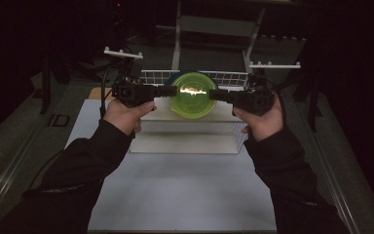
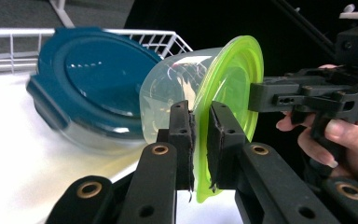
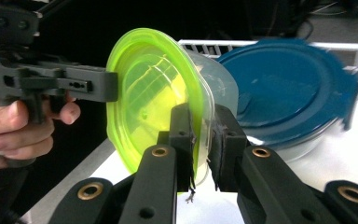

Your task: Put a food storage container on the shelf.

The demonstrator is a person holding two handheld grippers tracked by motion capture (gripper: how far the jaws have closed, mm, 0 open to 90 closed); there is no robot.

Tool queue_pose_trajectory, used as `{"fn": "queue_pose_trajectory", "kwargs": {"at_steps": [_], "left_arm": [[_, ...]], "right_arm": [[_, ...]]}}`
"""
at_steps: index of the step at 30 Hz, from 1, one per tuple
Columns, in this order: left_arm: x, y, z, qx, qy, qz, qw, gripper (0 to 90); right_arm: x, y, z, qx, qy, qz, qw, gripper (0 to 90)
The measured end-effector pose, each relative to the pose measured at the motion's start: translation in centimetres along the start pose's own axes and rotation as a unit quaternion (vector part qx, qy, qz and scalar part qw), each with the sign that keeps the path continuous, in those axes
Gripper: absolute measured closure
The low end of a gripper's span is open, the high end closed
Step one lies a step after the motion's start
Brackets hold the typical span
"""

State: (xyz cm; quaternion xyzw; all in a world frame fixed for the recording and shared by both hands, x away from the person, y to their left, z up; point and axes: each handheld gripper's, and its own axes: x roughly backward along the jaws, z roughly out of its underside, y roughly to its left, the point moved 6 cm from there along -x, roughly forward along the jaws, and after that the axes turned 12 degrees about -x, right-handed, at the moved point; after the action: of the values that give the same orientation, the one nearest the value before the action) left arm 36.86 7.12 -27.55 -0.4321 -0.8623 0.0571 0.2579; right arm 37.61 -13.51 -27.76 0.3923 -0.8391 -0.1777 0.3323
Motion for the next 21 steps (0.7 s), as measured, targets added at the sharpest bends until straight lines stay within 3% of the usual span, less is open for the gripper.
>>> {"fn": "queue_pose_trajectory", "kwargs": {"at_steps": [9, 16, 21], "left_arm": [[-1.5, 2.0, -1.4, 0.021, -0.003, 0.007, 0.9998, 80.1], [-2.3, 3.3, -1.8, 0.046, 0.0, 0.014, 0.9989, 79.3], [-2.8, 3.9, -2.1, 0.047, -0.003, 0.011, 0.9988, 76.7]], "right_arm": [[-1.0, -1.0, -2.3, -0.005, -0.003, 0.039, 0.9992, 79.8], [-2.0, -1.8, -3.1, -0.018, 0.002, 0.045, 0.9988, 79.2], [-2.4, -2.2, -3.5, -0.032, 0.0, 0.038, 0.9988, 77.0]]}}
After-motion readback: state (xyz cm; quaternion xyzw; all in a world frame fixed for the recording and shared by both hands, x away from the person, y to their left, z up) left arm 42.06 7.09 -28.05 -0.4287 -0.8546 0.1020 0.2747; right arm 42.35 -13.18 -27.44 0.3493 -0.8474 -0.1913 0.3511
